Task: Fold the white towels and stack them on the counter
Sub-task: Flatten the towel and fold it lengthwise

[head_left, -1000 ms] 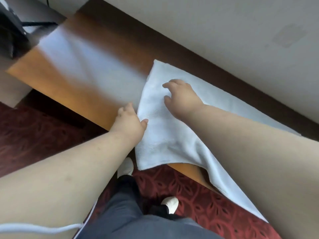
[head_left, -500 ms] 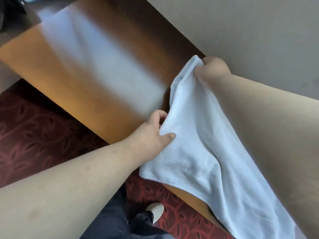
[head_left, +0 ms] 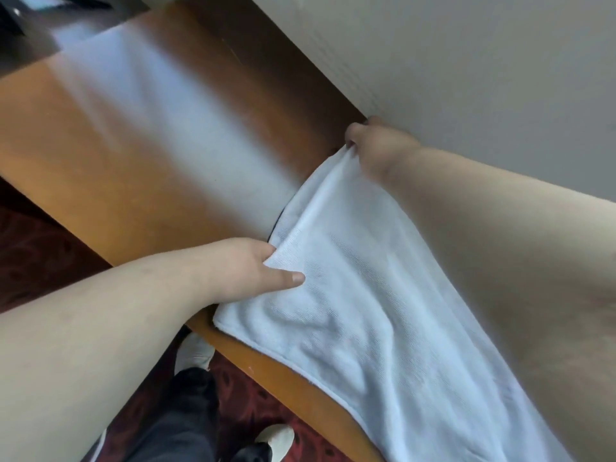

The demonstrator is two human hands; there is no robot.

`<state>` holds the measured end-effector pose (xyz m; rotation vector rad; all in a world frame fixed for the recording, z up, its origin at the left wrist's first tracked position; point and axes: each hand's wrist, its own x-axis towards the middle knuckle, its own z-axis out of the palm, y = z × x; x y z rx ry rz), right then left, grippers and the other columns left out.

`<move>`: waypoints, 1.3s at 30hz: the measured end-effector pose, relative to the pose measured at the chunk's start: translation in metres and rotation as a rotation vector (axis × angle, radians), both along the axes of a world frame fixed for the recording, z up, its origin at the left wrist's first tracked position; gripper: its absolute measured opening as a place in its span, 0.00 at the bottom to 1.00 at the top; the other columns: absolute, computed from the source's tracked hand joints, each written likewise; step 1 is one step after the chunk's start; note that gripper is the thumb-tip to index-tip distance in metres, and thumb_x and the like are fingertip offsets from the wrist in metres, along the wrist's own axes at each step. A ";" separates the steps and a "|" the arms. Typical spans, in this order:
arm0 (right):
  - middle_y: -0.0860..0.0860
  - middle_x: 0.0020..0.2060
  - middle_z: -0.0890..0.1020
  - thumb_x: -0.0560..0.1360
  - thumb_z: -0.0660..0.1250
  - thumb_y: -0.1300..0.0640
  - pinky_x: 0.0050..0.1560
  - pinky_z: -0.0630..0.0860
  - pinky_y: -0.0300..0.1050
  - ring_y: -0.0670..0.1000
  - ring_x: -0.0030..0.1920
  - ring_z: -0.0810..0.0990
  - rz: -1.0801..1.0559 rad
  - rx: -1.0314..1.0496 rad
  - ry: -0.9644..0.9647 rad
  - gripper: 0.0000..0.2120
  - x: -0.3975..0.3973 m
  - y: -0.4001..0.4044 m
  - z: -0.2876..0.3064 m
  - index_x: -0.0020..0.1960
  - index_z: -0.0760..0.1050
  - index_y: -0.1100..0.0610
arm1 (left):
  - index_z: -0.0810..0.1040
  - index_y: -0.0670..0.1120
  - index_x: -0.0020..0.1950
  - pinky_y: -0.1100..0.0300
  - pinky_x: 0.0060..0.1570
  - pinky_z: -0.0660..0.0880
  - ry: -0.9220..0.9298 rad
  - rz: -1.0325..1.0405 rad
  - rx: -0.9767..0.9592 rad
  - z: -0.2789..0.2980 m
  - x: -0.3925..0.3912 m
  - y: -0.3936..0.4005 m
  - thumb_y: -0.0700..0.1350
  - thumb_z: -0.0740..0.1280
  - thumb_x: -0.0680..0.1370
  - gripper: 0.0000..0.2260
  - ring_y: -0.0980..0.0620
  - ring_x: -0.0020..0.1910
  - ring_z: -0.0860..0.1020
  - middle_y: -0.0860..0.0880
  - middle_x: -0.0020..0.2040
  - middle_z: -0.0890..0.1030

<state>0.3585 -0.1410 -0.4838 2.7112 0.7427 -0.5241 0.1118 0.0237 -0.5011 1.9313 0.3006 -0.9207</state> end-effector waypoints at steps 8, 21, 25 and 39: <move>0.57 0.56 0.76 0.75 0.64 0.64 0.52 0.73 0.50 0.61 0.56 0.77 0.167 -0.281 -0.200 0.13 0.033 0.030 0.014 0.58 0.75 0.56 | 0.83 0.49 0.49 0.55 0.47 0.78 0.050 -0.001 0.165 0.004 -0.002 0.010 0.72 0.68 0.67 0.28 0.50 0.43 0.83 0.50 0.44 0.85; 0.51 0.40 0.76 0.72 0.64 0.63 0.44 0.72 0.48 0.58 0.43 0.77 0.289 -0.348 -0.170 0.05 0.053 0.035 0.014 0.45 0.76 0.56 | 0.75 0.50 0.33 0.60 0.28 0.62 -0.069 -0.089 0.363 0.007 0.018 0.053 0.73 0.64 0.68 0.26 0.56 0.28 0.72 0.55 0.29 0.75; 0.60 0.53 0.79 0.74 0.62 0.65 0.51 0.73 0.53 0.63 0.56 0.78 0.207 -0.184 -0.232 0.10 0.054 0.045 0.001 0.54 0.78 0.59 | 0.79 0.54 0.41 0.60 0.34 0.69 -0.084 -0.060 0.420 0.013 0.027 0.077 0.71 0.67 0.68 0.20 0.56 0.37 0.77 0.54 0.37 0.80; 0.61 0.60 0.78 0.76 0.62 0.64 0.60 0.75 0.54 0.63 0.61 0.77 0.108 -0.114 -0.138 0.16 0.053 0.105 -0.004 0.63 0.76 0.60 | 0.76 0.44 0.37 0.58 0.32 0.68 -0.049 -0.131 0.557 0.007 0.018 0.106 0.73 0.57 0.71 0.32 0.51 0.32 0.75 0.49 0.33 0.78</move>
